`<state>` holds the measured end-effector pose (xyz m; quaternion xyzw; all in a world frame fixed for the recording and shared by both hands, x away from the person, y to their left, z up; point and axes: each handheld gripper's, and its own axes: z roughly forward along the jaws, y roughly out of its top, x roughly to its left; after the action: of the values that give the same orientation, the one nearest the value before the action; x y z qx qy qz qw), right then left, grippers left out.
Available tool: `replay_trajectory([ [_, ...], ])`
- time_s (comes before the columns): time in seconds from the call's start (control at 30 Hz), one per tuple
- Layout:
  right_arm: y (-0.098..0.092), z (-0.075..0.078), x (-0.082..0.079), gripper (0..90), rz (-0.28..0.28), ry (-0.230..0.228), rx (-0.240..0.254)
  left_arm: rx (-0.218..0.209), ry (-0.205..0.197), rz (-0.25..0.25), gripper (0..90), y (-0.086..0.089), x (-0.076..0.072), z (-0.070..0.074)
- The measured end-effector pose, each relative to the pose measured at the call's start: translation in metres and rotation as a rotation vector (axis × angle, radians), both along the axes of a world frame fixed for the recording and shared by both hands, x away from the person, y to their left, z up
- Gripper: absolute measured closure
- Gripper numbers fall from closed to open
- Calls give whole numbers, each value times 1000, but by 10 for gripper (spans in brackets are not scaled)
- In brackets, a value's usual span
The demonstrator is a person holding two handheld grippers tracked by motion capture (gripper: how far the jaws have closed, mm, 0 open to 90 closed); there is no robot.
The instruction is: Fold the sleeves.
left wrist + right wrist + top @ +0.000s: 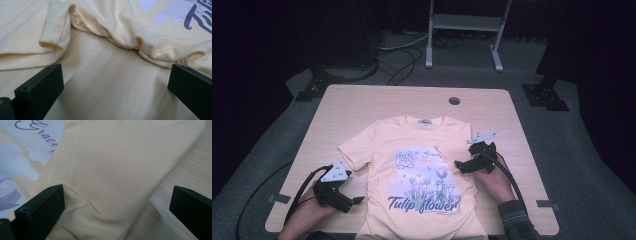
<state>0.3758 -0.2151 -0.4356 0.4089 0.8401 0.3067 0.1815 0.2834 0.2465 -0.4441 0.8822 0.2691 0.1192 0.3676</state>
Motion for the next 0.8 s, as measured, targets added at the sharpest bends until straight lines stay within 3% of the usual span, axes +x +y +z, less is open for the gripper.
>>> replay_trajectory([
  [0.3,0,-1,1,0,-9,9,3,-2,0,6,0,0,0,0],
  [0.8,-13,13,-2,0,-30,-17,91,0,0,21,0,0,0,0],
])
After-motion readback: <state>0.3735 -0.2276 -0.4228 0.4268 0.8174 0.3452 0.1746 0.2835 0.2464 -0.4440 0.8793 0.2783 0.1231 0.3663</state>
